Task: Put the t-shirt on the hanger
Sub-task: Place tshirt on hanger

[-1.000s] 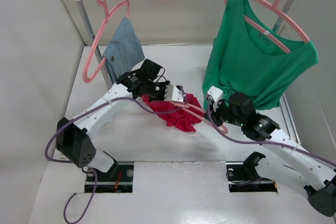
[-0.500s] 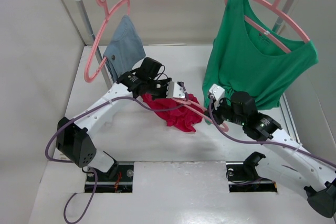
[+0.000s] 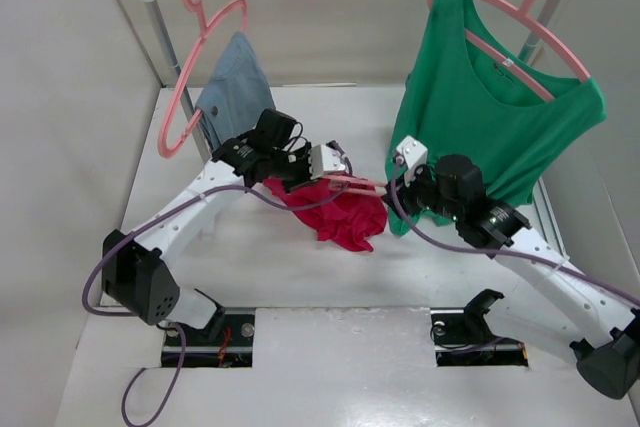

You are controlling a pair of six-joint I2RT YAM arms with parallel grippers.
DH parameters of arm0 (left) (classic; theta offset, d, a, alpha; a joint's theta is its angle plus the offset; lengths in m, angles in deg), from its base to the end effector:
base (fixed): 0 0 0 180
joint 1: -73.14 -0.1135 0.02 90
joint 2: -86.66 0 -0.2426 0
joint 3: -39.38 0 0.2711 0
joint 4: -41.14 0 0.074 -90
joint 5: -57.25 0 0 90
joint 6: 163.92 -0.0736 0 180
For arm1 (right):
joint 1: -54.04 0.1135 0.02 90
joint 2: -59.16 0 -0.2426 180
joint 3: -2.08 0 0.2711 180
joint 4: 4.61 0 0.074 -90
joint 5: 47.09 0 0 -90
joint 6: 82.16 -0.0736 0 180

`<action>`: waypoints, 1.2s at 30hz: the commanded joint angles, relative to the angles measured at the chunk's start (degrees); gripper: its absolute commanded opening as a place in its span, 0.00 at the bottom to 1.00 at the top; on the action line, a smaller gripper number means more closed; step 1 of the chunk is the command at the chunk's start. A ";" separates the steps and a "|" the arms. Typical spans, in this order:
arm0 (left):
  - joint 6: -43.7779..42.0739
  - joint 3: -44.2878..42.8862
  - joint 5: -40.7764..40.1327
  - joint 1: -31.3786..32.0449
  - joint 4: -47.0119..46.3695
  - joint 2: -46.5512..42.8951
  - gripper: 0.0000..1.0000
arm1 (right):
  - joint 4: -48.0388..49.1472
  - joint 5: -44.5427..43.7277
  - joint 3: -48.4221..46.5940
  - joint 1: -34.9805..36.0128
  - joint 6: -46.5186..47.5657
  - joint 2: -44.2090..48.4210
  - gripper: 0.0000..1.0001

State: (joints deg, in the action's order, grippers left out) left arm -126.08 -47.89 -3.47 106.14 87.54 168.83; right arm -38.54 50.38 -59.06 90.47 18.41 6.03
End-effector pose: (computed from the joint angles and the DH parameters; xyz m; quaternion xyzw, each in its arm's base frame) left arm 0.2830 -0.2267 0.2867 0.6731 0.5785 -0.1607 0.4317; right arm 0.2156 0.1711 0.2811 -0.3690 0.7619 0.1723 0.5036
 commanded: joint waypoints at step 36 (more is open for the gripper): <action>35.99 15.24 -12.41 -5.66 -12.51 -13.97 0.00 | 23.61 -6.50 -16.85 2.16 -29.03 -48.11 0.63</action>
State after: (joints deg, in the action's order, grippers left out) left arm -91.43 -32.85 -16.84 100.98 77.85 157.36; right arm -18.30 45.79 -73.14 92.41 -8.98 -39.12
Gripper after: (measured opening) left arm 0.097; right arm 0.637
